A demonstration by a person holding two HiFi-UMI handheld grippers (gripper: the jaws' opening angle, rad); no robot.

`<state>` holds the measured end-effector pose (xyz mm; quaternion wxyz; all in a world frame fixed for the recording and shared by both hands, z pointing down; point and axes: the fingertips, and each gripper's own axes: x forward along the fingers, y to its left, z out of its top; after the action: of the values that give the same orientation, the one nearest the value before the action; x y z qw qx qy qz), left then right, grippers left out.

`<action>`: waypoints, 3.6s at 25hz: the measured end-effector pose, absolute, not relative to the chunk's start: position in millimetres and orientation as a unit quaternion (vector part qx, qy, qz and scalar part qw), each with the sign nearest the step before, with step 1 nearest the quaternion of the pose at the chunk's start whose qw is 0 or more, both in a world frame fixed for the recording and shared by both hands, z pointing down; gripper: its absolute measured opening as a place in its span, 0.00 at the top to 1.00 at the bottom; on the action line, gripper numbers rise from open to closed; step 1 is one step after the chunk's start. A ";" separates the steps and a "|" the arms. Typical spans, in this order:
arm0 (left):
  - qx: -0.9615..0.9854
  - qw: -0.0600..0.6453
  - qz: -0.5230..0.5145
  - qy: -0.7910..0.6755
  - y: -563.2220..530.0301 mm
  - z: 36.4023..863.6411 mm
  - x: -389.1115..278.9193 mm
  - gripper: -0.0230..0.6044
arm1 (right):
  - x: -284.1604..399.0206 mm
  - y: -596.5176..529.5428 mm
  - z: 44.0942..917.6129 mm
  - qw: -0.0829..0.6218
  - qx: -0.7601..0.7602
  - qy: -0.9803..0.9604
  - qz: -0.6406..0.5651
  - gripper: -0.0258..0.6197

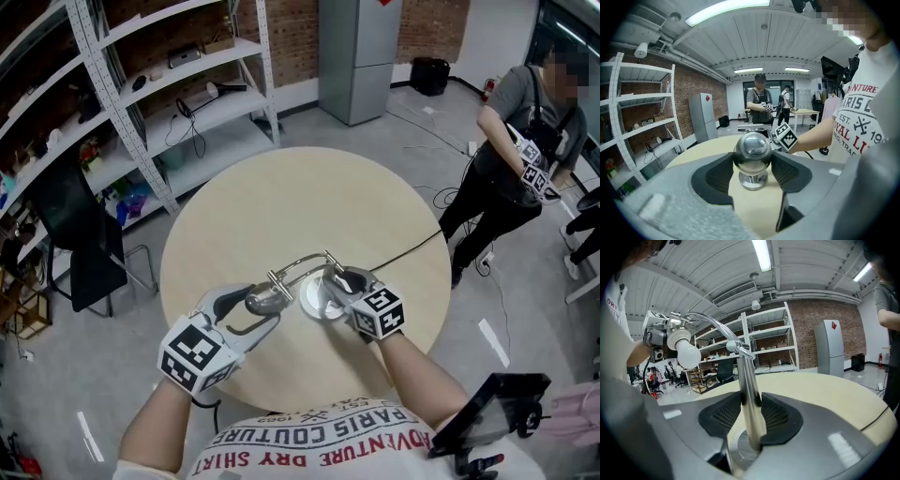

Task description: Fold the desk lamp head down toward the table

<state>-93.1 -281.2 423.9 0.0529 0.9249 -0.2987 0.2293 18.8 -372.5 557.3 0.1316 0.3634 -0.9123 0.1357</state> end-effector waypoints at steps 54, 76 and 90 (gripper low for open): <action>0.925 0.069 0.254 -0.273 -287.4 565.3 -88.6 0.56 | 21.8 -372.5 558.3 0.115 0.368 -0.912 0.138 0.75; 0.929 0.058 0.243 -0.274 -295.0 588.4 -75.3 0.55 | 23.7 -371.3 558.1 0.114 0.368 -0.911 0.149 0.75; 0.928 0.052 0.246 -0.274 -299.9 600.9 -67.5 0.55 | 22.4 -368.9 556.1 0.107 0.364 -0.914 0.146 0.75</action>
<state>-67.5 -299.9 600.9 0.0516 0.9283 -0.2739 0.2462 22.4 -368.9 556.1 0.1067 0.3637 -0.9139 0.1456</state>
